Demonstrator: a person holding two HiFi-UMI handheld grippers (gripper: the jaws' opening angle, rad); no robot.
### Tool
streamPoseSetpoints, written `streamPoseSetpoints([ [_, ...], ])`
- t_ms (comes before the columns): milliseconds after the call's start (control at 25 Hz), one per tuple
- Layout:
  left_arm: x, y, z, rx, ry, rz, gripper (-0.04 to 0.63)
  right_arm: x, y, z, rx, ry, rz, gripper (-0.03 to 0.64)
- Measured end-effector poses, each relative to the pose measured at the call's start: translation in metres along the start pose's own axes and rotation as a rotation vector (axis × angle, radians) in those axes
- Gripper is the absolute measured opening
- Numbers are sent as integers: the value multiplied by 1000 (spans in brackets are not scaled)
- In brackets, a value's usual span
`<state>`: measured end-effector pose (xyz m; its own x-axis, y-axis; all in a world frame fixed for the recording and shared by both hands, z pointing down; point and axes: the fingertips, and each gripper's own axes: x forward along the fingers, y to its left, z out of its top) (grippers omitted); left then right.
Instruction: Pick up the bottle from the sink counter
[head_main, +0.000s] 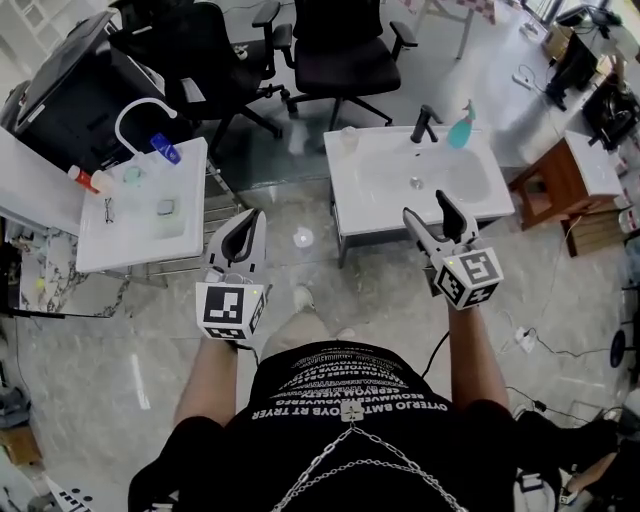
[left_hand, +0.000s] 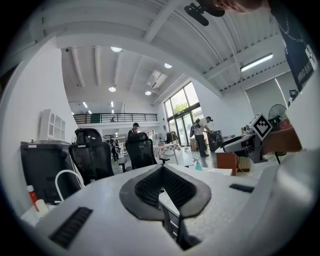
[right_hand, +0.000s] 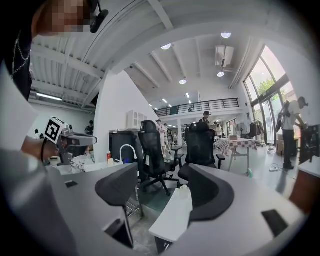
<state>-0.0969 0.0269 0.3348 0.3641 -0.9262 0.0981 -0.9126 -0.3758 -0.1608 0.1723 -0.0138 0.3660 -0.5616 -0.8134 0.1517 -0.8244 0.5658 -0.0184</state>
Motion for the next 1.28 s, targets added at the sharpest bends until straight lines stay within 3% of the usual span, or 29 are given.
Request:
streamPoseSetpoints([
  [200,33,21,-2,26,-9,25,5,30,-9,-2,2,10,3,295],
  [800,193,78,-4,26,-24,-76,5,155,-68,5,0,49,-35,298],
  [1280,265,134,-4,26,-32,-141,5,236,-86,25,-8,64,-88,299],
])
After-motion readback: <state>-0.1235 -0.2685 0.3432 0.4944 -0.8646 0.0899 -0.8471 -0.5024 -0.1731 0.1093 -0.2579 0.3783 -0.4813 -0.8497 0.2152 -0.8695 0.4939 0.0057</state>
